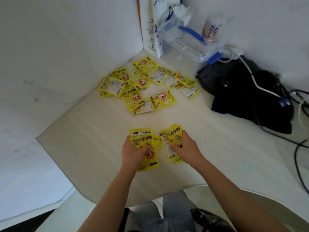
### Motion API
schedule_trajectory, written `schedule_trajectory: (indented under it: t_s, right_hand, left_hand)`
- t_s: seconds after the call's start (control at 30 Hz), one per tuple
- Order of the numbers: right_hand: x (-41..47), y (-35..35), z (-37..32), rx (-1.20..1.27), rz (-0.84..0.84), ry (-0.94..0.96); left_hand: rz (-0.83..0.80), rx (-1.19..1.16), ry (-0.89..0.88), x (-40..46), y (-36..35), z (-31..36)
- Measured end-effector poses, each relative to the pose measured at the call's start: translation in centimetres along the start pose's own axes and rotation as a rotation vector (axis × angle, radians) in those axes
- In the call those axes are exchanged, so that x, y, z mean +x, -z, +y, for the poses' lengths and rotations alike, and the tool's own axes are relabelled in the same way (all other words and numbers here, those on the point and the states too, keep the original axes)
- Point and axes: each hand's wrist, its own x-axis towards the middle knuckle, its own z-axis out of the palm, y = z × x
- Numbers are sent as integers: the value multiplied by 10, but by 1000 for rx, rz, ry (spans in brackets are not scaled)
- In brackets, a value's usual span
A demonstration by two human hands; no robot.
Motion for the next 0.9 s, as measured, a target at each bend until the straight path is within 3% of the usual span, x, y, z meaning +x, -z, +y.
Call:
schedule_trajectory:
  t_s: [0.43,0.9]
  right_hand:
    - [-120,-49,70,184,347,-315]
    - [-272,-43,203,437,644,-562]
  left_hand:
    - [-299,190,-222,-50,-7,-36]
    - [-684,401,-417,-177,-119,-67]
